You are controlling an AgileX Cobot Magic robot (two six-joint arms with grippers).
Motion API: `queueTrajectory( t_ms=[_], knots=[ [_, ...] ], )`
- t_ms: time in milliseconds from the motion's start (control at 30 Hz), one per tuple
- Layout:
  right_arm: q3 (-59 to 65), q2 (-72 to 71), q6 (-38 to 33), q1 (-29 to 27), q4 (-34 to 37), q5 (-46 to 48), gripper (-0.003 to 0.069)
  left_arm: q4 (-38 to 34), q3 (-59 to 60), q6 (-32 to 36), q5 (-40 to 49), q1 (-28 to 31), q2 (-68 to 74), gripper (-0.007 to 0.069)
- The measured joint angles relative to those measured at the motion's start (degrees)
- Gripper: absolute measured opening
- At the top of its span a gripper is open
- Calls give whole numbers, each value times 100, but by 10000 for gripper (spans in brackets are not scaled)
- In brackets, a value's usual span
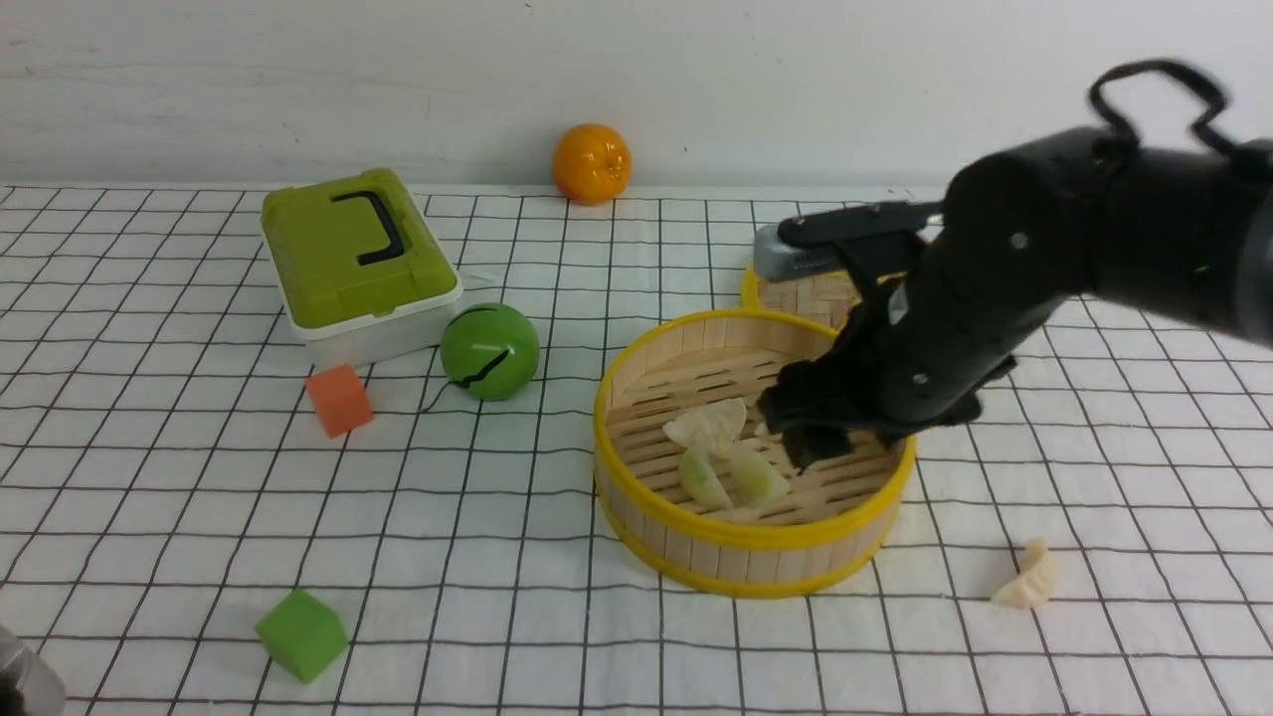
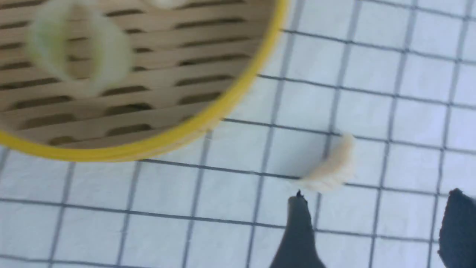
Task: Put the dumplings into the steamer on the table with the white tablecloth.
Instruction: 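Place the dumpling in the bamboo steamer basket with the right gripper, then reach for and grasp a dumpling lying on the table beside the steamer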
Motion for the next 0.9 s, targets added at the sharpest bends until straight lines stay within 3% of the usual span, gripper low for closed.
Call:
queueTrajectory(
  t_ms=[300, 733, 867, 900],
  knots=[
    [1167, 170, 964, -849, 26, -1396, 488, -6, 0, 0, -190, 0, 0, 56],
    [1204, 1613, 1247, -936, 345, -2933, 489, -110, 0, 0, -15, 0, 0, 57],
    [1199, 1763, 1226, -936, 386, -2952, 416, -117, 0, 0, 19, 0, 0, 59],
    [1193, 1769, 1205, -937, 380, -2927, 346, -117, 0, 0, 19, 0, 0, 60]
  ],
)
